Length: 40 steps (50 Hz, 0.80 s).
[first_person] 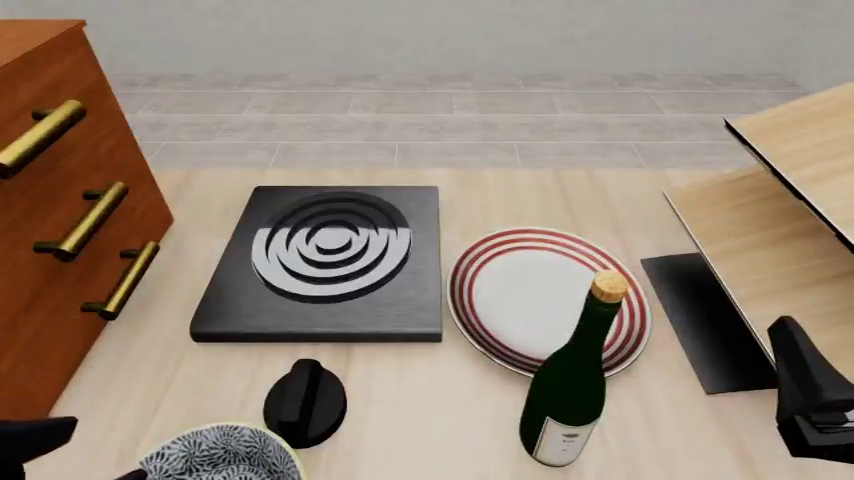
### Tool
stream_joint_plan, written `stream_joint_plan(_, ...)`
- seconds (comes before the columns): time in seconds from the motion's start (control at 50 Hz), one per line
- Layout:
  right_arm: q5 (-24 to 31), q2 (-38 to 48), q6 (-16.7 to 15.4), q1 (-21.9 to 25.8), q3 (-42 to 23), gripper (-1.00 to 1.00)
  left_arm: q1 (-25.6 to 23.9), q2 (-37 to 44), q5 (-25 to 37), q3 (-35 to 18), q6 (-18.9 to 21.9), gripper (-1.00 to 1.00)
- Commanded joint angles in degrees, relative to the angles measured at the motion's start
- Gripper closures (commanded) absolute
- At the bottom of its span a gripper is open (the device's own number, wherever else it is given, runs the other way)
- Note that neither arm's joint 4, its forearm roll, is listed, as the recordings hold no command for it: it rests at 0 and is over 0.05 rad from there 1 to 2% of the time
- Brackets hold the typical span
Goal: Put the bowl on the top of the cabinet.
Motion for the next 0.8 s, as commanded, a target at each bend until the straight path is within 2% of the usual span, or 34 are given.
stream_joint_plan(0.02, 0.0, 0.0, 0.0, 0.0, 0.0, -1.0, 0.5, 0.2, -1.4, 1.7, 1.4, -1.0)
stream_joint_plan(0.04, 0.0, 0.0, 0.0, 0.0, 0.0, -1.0, 1.4, -0.3, -2.0, 2.1, 2.6, -1.0)
stream_joint_plan(0.16, 0.0, 0.0, 0.0, 0.0, 0.0, -1.0, 0.5, -0.4, -2.2, 3.3, 1.6, -1.0)
stream_joint_plan(0.34, 0.0, 0.0, 0.0, 0.0, 0.0, -1.0, 1.2, 2.4, -7.6, 5.8, 2.5, -1.0)
stream_joint_plan(0.56, 0.0, 0.0, 0.0, 0.0, 0.0, -1.0, 1.0, 2.5, -7.9, 6.6, 3.0, -1.0)
stream_joint_plan(0.8, 0.0, 0.0, 0.0, 0.0, 0.0, -1.0, 2.1, 4.2, -10.8, 8.7, 4.2, -1.0)
